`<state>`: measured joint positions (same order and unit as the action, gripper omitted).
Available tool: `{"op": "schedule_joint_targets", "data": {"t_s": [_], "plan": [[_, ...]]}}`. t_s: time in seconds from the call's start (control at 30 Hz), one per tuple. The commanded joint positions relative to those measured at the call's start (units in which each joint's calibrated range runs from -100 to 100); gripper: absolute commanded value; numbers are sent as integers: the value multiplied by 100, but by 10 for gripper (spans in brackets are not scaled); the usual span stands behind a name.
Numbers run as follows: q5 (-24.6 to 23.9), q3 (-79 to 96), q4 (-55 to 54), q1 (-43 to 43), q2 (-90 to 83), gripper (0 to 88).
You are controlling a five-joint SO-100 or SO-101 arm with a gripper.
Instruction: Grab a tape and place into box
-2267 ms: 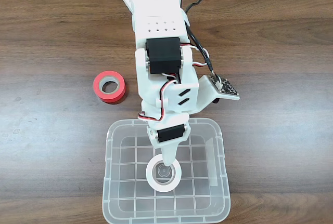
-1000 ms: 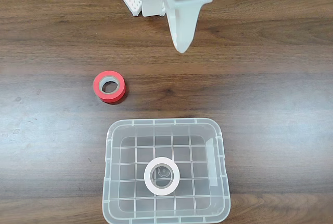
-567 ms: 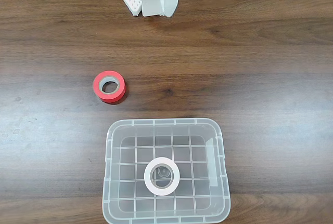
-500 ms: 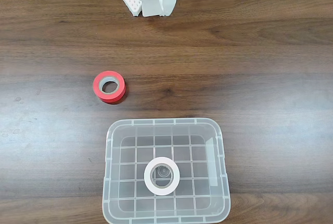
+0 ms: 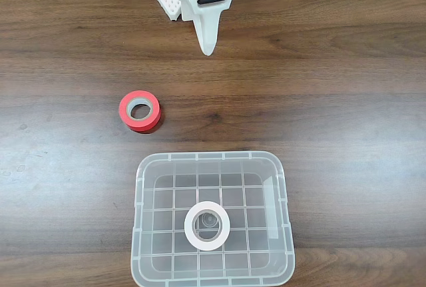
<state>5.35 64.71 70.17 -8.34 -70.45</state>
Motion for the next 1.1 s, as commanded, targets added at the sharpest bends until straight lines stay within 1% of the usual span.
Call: {"op": "schedule_joint_targets", "data": {"t_s": [0.0,0.03,0.13,0.17,0.27,0.37,0.47,0.57,1.07], "plan": [[-29,1277,-621,37,-1298,12],[-87,1479,-621,37,-1539,12],[-540,2057,-536,37,-2287,11],[-609,2189,-536,37,-2464,10],[-619,2539,-536,44,-2883,10],[-624,2951,-527,59,-2835,10],[-624,3240,-527,315,-2826,10],[-619,3275,-527,439,-2826,10],[-630,3275,-467,461,-2826,16]]}}
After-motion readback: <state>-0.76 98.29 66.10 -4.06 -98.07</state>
